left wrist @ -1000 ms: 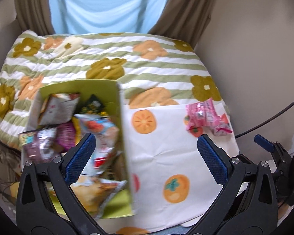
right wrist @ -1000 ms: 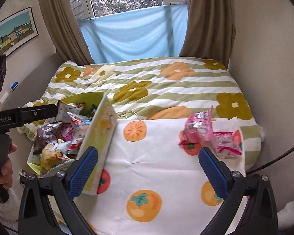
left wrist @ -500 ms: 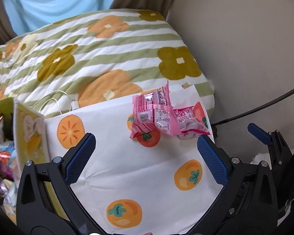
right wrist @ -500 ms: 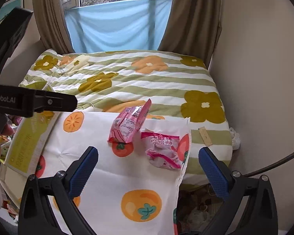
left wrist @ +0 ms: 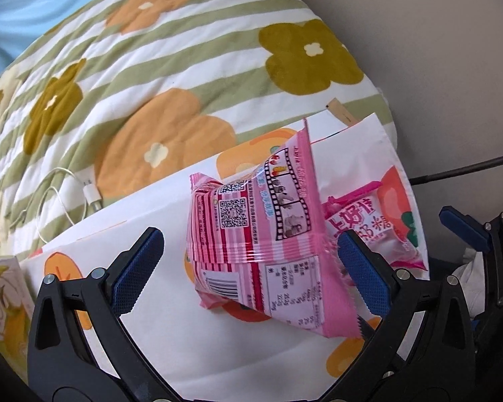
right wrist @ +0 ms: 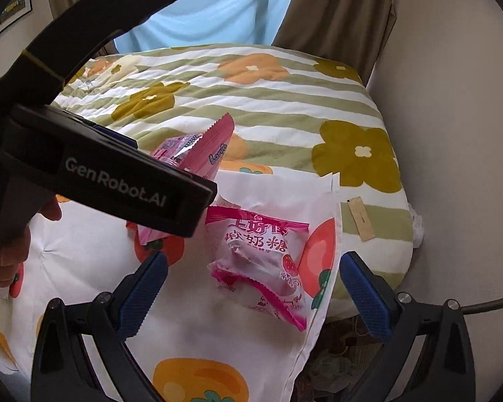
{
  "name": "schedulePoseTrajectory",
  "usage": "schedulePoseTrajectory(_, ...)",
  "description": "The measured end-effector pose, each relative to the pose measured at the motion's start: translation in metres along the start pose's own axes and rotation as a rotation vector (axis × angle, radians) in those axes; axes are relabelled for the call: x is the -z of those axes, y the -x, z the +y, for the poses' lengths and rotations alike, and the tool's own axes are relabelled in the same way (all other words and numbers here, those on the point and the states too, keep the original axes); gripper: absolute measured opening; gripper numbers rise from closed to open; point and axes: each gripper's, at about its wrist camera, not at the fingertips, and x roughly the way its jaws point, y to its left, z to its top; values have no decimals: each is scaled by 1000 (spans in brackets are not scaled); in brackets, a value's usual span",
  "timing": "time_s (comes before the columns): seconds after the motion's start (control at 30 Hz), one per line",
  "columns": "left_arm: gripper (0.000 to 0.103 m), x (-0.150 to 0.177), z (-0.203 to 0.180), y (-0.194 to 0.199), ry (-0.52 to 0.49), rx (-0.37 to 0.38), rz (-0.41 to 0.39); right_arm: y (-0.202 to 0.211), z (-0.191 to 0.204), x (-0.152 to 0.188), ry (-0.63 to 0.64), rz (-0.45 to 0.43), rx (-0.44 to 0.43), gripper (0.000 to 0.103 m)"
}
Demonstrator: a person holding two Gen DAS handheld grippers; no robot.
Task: Organize snacks
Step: 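Grasp the pink striped bag with left tool while right tool grasps the pink soft-candy bag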
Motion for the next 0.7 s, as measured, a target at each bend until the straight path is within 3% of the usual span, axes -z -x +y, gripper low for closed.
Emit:
schedulePoseTrajectory(0.1,102,0,6,-12,4,16,21,-13,0,-3,19,19,3,102)
schedulePoseTrajectory(0.17,93,0,9,-17,3,16,34,-20,-1,-4,22,36,0,101)
schedulePoseTrajectory(0.3,86,2,13,-22,-15,-7,30,-33,-2,-4,40,64,11,100)
schedulePoseTrajectory(0.37,80,1,18,-21,-5,-1,20,-39,-4,-3,39,85,4,93)
schedulePoseTrajectory(0.47,75,0,24,-20,10,9,8,-50,-4,-1,40,117,-1,91)
schedulePoseTrajectory(0.5,74,0,25,-20,10,9,5,-54,-3,-1,44,129,-2,89)
schedulePoseTrajectory(0.57,73,0,25,-19,9,10,2,-63,-1,1,52,165,-4,75)
schedulePoseTrajectory(0.7,72,2,27,-15,15,5,4,-65,-1,3,42,171,-12,69)
